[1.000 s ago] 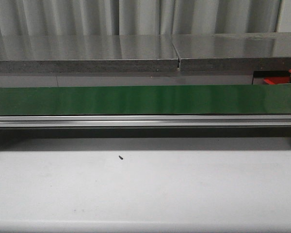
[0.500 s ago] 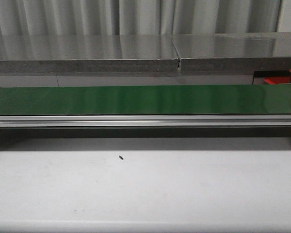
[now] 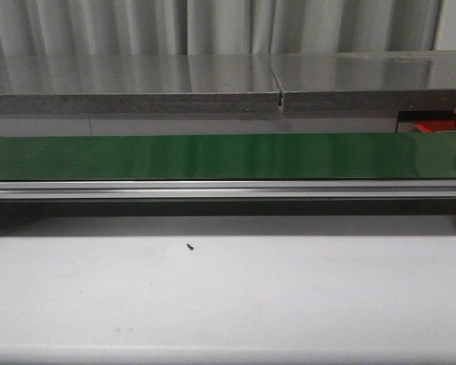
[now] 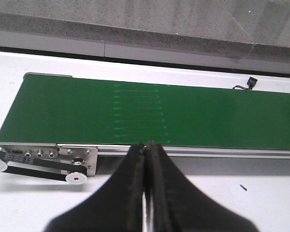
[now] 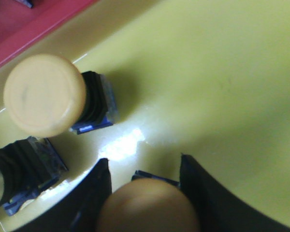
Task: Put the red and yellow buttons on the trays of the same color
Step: 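Place the yellow button into the yellow tray and open the right gripper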
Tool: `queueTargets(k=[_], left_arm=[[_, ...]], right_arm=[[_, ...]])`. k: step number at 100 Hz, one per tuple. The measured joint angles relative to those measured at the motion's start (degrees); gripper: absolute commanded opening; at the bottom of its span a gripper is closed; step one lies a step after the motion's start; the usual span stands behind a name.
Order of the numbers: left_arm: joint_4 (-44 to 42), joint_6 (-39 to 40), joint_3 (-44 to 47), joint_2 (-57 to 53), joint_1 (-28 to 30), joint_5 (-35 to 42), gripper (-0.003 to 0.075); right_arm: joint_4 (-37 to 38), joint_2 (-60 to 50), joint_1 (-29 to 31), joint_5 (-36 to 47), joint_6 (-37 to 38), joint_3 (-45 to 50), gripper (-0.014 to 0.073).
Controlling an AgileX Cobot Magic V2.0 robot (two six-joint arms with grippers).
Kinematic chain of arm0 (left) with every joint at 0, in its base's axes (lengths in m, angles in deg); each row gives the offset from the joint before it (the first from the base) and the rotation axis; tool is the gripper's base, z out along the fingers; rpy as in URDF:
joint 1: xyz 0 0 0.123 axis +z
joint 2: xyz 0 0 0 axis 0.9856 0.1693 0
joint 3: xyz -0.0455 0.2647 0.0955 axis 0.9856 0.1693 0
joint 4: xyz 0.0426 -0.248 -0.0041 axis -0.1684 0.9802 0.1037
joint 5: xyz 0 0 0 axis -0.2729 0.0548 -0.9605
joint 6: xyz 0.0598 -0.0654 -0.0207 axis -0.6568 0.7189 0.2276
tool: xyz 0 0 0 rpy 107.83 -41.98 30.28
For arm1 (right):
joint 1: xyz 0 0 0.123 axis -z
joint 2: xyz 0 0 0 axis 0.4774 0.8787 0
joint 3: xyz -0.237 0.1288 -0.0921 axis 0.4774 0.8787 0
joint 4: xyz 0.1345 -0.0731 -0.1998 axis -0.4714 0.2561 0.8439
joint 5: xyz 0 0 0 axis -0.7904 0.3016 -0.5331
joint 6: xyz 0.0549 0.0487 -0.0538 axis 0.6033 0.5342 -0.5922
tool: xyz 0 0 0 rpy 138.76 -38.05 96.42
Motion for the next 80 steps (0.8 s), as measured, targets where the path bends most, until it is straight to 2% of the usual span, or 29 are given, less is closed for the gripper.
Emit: queueTargets(k=[17, 34, 44, 80], left_arm=[[0.0, 0.0, 0.0, 0.0, 0.0, 0.0, -0.0019], [0.0, 0.0, 0.0, 0.0, 0.0, 0.0, -0.0019], [0.0, 0.0, 0.0, 0.0, 0.0, 0.0, -0.0019], [0.0, 0.0, 0.0, 0.0, 0.0, 0.0, -0.0019]], right_arm=[[-0.11, 1.57, -0.58, 0.77, 0.0, 0.0, 0.0293], [-0.21, 1.79, -0.77, 0.83, 0.0, 0.0, 0.047], [-0.21, 1.79, -0.81, 0.72, 0.0, 0.0, 0.0543], [-1.42, -7.32, -3.05, 0.62, 0.0, 0.0, 0.0552]])
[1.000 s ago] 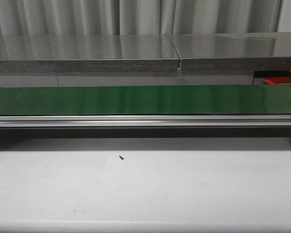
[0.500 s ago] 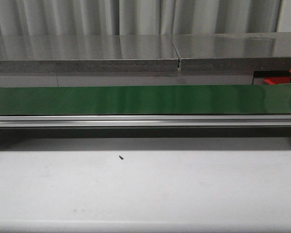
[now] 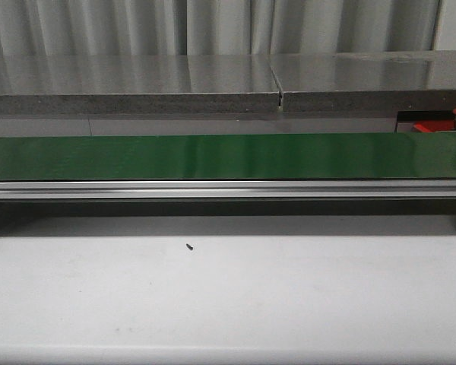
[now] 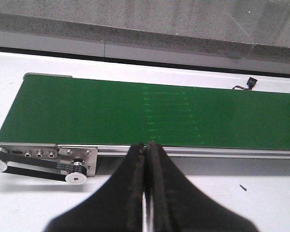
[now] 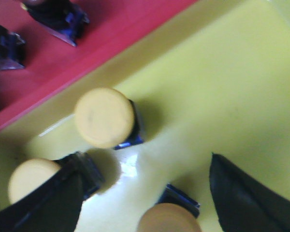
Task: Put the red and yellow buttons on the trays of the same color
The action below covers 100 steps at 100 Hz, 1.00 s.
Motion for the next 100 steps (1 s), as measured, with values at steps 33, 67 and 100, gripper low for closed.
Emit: queueTargets(k=[33, 67, 100], left_arm=[[0.0, 0.0, 0.0, 0.0, 0.0, 0.0, -0.0019], [0.0, 0.0, 0.0, 0.0, 0.0, 0.0, -0.0019], [0.0, 0.0, 0.0, 0.0, 0.0, 0.0, -0.0019]], right_arm=[[-0.22, -14.3, -17.65, 0.12, -5.28, 0.49, 0.0552], [-0.33, -33.55, -33.65, 0.32, -10.25, 10.3, 0.0535], [-0.42, -53.99, -35.43, -0.04, -11.12, 22.7, 0.0006]])
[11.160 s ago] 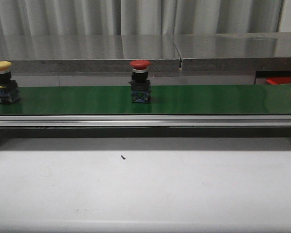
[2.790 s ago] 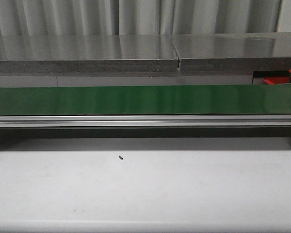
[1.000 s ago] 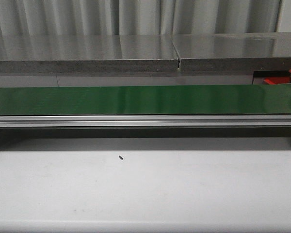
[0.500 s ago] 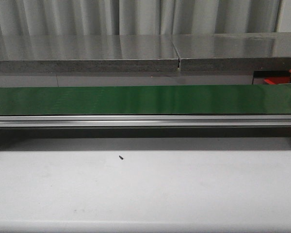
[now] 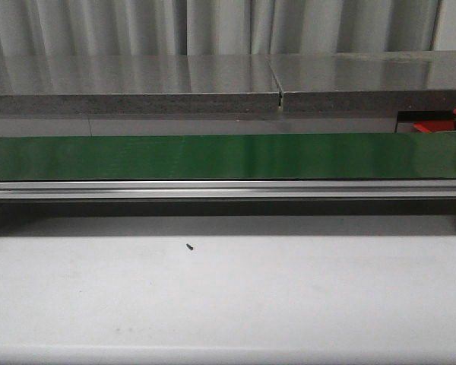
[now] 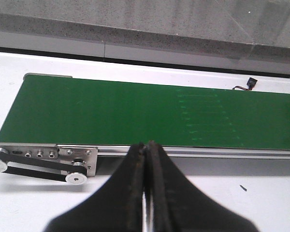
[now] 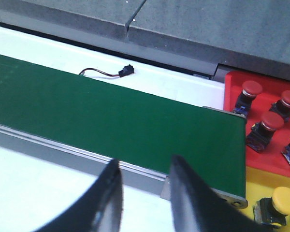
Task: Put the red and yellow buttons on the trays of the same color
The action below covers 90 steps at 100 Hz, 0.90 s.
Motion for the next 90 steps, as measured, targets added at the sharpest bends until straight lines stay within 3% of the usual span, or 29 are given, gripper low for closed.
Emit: queueTargets(k=[7, 90], left_arm=[[0.0, 0.0, 0.0, 0.0, 0.0, 0.0, -0.0019], [0.0, 0.0, 0.0, 0.0, 0.0, 0.0, -0.0019]], right_arm=[[0.0, -3.5, 0.0, -0.41, 0.0, 1.49, -0.0107], [0.0, -7.63, 0.0, -1.22, -0.09, 2.56, -0.0099]])
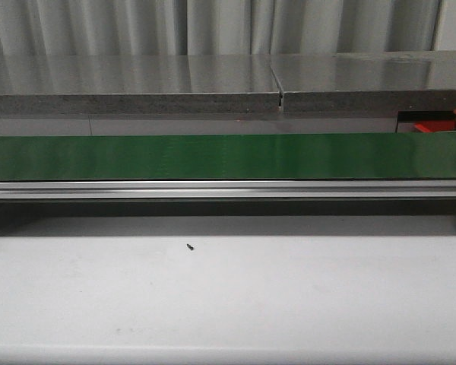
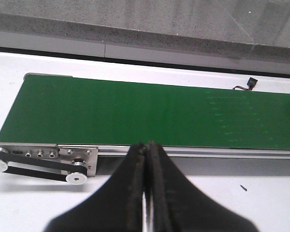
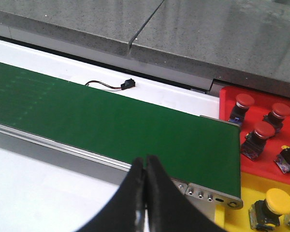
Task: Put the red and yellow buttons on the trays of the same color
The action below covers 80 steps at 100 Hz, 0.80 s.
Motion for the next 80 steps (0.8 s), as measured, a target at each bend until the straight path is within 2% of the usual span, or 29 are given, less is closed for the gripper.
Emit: queueTargets(k=[37, 61, 80], left_arm=[[0.0, 0.0, 0.0, 0.0, 0.0, 0.0, -0.0019], [0.0, 0.0, 0.0, 0.0, 0.0, 0.0, -0.0019], [0.0, 0.0, 0.0, 0.0, 0.0, 0.0, -0.0019]], right_arm=[[2.5, -1.0, -0.14, 0.78, 1.36, 0.4, -0.0099], [15.6, -8.91, -2.57, 7.64, 16.52, 7.76, -0.0099], [20.37, -18.05, -2.86, 14.33, 23.29, 17.76, -0.0099]])
